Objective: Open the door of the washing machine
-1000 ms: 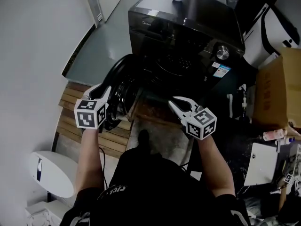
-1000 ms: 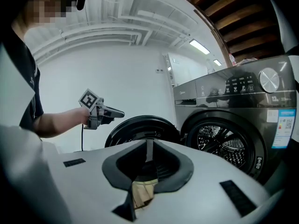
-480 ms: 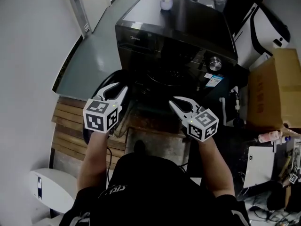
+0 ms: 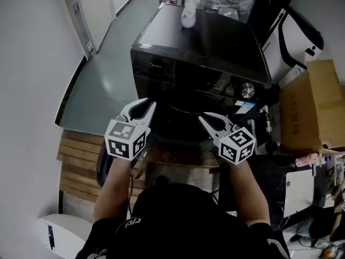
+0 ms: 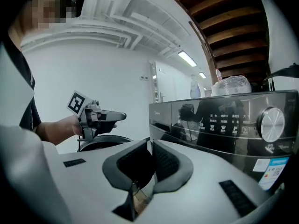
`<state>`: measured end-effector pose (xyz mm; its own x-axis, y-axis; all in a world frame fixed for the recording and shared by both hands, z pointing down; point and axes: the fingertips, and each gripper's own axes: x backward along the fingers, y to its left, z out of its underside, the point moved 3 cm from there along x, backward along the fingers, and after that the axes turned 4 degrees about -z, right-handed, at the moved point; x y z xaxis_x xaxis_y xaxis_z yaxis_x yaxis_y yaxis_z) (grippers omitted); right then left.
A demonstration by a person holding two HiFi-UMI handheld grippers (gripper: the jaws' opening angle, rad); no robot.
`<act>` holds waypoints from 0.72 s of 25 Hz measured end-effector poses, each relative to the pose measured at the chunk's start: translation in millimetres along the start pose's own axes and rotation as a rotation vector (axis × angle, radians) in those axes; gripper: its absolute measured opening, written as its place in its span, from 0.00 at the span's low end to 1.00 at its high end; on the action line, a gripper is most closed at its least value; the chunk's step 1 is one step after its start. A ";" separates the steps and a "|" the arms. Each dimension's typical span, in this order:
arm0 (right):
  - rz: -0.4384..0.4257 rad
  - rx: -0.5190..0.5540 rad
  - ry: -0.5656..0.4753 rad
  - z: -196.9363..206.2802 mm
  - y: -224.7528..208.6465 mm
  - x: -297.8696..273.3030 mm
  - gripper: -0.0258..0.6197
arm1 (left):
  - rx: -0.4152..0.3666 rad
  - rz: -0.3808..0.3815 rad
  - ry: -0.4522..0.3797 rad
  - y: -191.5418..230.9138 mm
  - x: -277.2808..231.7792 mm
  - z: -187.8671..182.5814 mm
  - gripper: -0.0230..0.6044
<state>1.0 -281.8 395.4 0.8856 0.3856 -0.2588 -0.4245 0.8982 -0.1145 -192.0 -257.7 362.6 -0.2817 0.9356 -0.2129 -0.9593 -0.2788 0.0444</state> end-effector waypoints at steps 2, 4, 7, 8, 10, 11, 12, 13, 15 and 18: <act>0.030 -0.010 -0.016 -10.6 -4.3 -3.4 0.08 | 0.023 0.042 -0.040 3.2 -1.3 -8.6 0.14; 0.058 -0.022 -0.046 -23.8 -8.9 -5.5 0.06 | 0.033 0.078 -0.061 7.3 -2.4 -14.8 0.14; 0.092 -0.040 -0.089 -42.6 -18.0 -6.7 0.04 | 0.082 0.150 -0.047 10.8 -6.9 -19.2 0.14; 0.099 -0.043 -0.099 -47.8 -21.0 -6.3 0.03 | 0.102 0.174 -0.036 10.4 -8.5 -20.0 0.14; 0.109 -0.045 -0.125 -58.0 -27.3 -3.6 0.03 | 0.100 0.193 -0.019 9.3 -11.2 -22.1 0.13; 0.115 -0.051 -0.143 -62.9 -31.0 -1.8 0.03 | 0.080 0.186 -0.016 9.6 -12.6 -23.7 0.11; 0.122 -0.065 -0.165 -67.5 -35.1 0.4 0.03 | 0.060 0.175 -0.018 10.4 -13.9 -25.7 0.08; 0.127 -0.089 -0.190 -71.4 -39.5 2.9 0.03 | 0.050 0.166 -0.024 11.0 -15.1 -28.1 0.06; 0.128 -0.145 -0.239 -77.4 -47.6 9.6 0.03 | 0.061 0.167 -0.038 9.2 -18.5 -33.1 0.05; 0.128 -0.155 -0.268 -78.7 -57.5 18.3 0.03 | 0.077 0.164 -0.044 3.9 -26.9 -37.5 0.05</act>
<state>26.8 -343.0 321.7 0.8325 0.5536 -0.0213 -0.5409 0.8039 -0.2472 -187.5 -292.1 331.8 -0.4331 0.8881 -0.1538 -0.8987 -0.4124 0.1495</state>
